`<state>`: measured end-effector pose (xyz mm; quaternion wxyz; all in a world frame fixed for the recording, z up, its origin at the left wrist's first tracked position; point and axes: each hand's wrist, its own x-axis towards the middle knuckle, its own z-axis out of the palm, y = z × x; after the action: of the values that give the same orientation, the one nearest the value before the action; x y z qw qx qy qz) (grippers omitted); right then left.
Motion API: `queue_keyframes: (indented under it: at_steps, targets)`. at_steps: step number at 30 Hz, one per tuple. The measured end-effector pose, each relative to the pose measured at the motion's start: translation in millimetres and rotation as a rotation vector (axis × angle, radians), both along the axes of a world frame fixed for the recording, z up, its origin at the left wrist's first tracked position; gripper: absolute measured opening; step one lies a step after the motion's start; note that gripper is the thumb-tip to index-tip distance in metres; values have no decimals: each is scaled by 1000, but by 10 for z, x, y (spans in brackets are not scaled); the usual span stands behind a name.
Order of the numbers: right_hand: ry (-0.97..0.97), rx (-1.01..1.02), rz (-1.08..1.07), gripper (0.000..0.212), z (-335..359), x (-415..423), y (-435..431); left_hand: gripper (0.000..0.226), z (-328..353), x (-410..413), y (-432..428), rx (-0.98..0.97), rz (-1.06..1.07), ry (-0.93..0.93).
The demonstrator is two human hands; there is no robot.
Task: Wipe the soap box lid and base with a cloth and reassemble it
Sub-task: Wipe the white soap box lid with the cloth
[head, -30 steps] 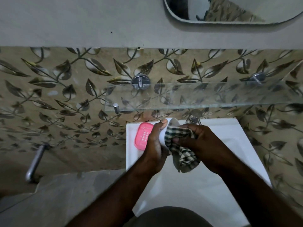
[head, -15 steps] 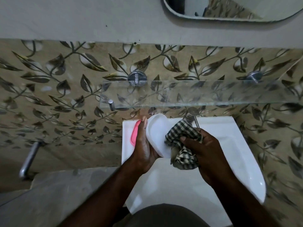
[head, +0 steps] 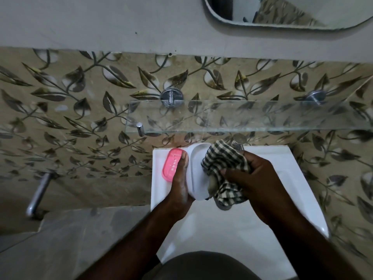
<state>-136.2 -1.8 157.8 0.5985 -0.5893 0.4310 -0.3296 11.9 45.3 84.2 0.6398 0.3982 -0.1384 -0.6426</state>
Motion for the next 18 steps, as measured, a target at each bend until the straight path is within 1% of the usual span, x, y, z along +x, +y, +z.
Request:
queue_keyframes:
  at_steps: [1, 3, 4, 6, 8, 10, 11, 13, 15, 17, 18]
  targets:
    - [114, -127, 10, 28, 11, 40, -11, 62, 27, -21, -1, -10, -17, 0]
    - [404, -420, 41, 31, -5, 166, 11, 47, 100, -62, -17, -32, -24, -7]
    - [481, -536, 58, 26, -6, 242, 38, 46, 128, -83, -32, -30, -27, -6]
    - [486, -666, 171, 10, 0, 376, 93, 51, 159, -84, -55, -41, -24, 29]
    - [481, -763, 326, 14, -13, 405, 130, 52, 208, -9, -62, -52, 34, 83]
    - [532, -870, 481, 22, -95, 328, 116, 54, 240, 94, -67, -35, 96, 44]
    - [592, -954, 517, 28, -142, 279, 120, 57, 255, 136, -68, -31, 108, -1]
    - [733, -1092, 478, 38, -236, 209, 148, 61, 297, 182, -87, -33, 117, -73]
    - [799, -1141, 361, 41, -267, 224, 180, 54, 343, 181, -126, -58, 93, -89]
    - [843, -1084, 256, 40, -285, 292, 258, 41, 402, 129, -159, -74, 94, -92]
    - [842, -989, 245, 39, -310, 318, 285, 36, 415, 91, -163, -68, 101, -96]
